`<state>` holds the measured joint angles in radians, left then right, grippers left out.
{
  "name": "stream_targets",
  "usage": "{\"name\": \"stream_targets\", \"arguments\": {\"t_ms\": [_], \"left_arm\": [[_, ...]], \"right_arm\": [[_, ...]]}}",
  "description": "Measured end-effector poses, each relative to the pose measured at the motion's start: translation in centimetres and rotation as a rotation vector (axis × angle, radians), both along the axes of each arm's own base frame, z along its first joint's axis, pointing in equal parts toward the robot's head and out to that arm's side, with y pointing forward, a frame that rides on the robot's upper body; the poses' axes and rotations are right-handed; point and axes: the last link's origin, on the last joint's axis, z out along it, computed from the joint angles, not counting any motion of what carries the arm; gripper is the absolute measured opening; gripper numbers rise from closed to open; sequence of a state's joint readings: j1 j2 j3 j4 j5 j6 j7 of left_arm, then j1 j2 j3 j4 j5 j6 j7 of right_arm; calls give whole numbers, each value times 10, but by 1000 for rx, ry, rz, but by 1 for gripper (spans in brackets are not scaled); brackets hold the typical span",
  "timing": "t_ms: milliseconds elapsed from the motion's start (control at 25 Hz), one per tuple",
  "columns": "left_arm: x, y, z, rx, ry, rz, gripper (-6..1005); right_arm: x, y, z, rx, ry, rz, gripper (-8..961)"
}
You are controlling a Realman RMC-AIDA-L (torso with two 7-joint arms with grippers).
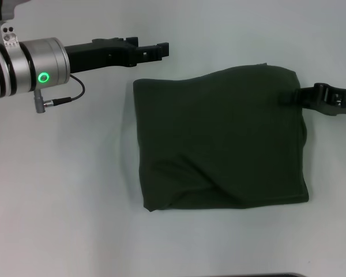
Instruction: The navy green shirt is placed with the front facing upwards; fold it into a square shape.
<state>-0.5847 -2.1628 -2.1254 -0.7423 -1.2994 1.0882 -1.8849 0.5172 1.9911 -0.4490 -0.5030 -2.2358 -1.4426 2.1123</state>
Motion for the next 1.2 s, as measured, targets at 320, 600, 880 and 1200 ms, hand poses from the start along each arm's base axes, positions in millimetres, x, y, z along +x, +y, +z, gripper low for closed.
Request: {"name": "stream_targets", "arguments": {"t_ms": [320,600,880,1200], "left_arm": [[0,-1,-2,-4,-2,3,935],[-1,-1,-3,-9,-3,5,935],[-1,-3,-3,-15,-5,4,935],[0,-2,-4,-17,-4,0,935]], "right_arm": [[14,-9,4,33,-32,-6,75],[23,-27,14,30,-1,-10,297],[25,-51,22,-16,63,9,734],[28,-83,26,-98,120,18,869]]}}
